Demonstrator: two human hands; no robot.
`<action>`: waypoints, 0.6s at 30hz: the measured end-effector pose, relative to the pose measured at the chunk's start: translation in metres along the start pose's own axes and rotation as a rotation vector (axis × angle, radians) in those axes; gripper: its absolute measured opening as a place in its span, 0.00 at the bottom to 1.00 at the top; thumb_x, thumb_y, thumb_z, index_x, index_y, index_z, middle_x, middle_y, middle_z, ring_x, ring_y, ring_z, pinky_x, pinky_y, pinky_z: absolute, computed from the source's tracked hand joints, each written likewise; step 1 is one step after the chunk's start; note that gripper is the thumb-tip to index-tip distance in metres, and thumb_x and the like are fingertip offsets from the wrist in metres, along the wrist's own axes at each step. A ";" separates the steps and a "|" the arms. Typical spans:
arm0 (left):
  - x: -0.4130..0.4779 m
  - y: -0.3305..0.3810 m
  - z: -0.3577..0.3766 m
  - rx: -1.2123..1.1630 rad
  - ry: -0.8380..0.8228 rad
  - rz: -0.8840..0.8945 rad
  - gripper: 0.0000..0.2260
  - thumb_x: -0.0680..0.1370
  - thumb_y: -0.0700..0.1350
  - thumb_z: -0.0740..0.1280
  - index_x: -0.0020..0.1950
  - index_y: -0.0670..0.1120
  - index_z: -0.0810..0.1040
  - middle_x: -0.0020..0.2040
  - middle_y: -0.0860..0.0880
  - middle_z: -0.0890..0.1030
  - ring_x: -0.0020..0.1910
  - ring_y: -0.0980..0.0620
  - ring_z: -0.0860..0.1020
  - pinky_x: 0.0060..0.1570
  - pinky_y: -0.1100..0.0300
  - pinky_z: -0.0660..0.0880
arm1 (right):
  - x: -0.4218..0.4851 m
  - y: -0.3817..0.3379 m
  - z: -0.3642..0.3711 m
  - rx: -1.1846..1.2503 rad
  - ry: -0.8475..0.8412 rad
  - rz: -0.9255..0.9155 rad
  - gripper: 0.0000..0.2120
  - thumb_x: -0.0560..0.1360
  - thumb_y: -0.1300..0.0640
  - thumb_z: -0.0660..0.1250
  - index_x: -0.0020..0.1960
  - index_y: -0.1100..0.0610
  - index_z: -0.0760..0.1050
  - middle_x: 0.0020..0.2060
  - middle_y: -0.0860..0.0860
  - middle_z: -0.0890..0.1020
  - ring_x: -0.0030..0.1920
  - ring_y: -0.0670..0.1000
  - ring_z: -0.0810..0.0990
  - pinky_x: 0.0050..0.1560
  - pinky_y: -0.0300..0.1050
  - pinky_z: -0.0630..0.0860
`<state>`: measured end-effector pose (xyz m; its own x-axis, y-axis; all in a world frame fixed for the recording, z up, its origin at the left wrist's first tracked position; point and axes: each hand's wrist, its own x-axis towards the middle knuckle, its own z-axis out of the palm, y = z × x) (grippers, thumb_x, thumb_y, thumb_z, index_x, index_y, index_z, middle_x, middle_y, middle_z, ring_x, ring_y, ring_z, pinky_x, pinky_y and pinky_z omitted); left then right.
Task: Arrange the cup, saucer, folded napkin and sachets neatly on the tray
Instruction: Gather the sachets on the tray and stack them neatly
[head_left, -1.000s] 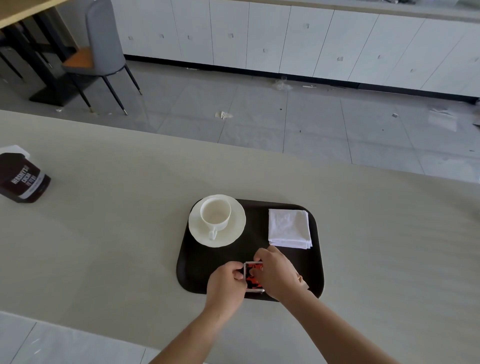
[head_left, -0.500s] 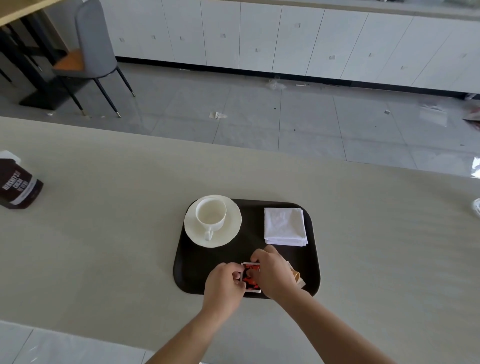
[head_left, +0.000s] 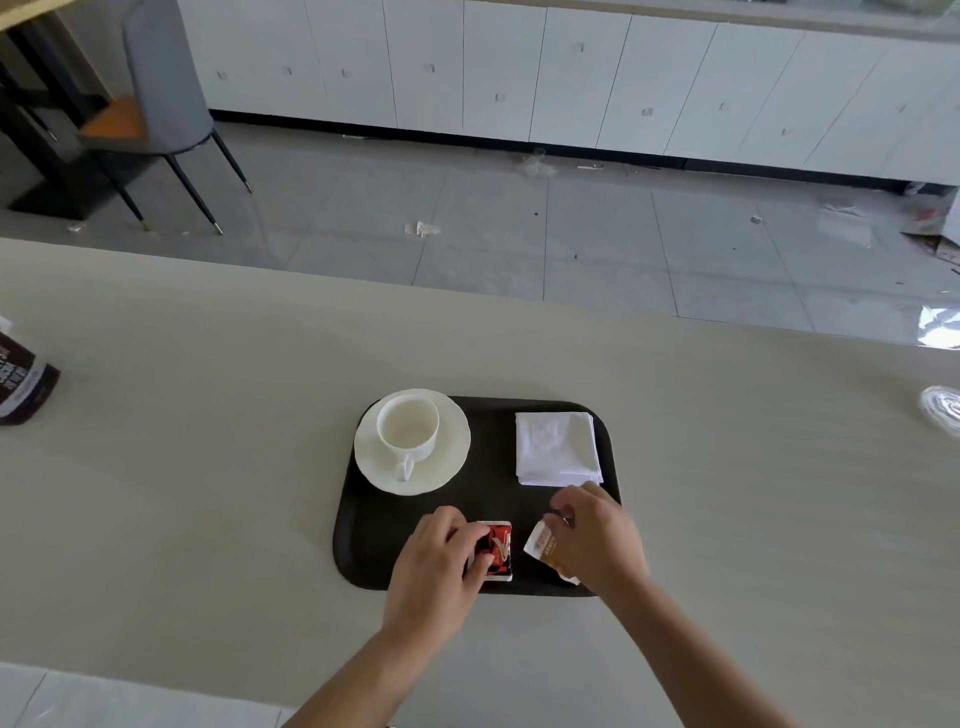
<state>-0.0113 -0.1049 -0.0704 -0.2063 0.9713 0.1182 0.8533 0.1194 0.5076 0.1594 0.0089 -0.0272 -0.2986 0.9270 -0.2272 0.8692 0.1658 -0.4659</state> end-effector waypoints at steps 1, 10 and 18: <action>0.000 -0.003 0.003 0.030 -0.007 0.065 0.15 0.72 0.50 0.73 0.56 0.53 0.76 0.51 0.52 0.75 0.49 0.53 0.75 0.43 0.61 0.76 | -0.003 0.006 -0.003 -0.041 -0.002 0.003 0.09 0.77 0.50 0.66 0.55 0.51 0.80 0.51 0.46 0.77 0.46 0.50 0.78 0.40 0.42 0.72; 0.003 -0.012 0.017 0.090 -0.053 0.210 0.11 0.73 0.57 0.66 0.54 0.59 0.79 0.56 0.55 0.78 0.57 0.54 0.76 0.48 0.56 0.72 | -0.016 0.015 0.002 -0.235 -0.092 -0.061 0.12 0.74 0.53 0.70 0.57 0.50 0.76 0.50 0.48 0.76 0.50 0.51 0.77 0.37 0.42 0.70; 0.005 -0.013 0.011 0.061 -0.083 0.169 0.12 0.73 0.59 0.63 0.54 0.61 0.79 0.56 0.58 0.77 0.55 0.56 0.75 0.48 0.57 0.73 | -0.021 0.014 0.007 0.116 -0.053 0.135 0.03 0.75 0.57 0.68 0.48 0.50 0.76 0.36 0.47 0.80 0.31 0.48 0.78 0.29 0.39 0.72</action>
<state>-0.0181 -0.0992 -0.0861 -0.0195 0.9919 0.1257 0.9003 -0.0372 0.4336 0.1753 -0.0107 -0.0355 -0.2057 0.9184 -0.3379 0.8525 -0.0014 -0.5228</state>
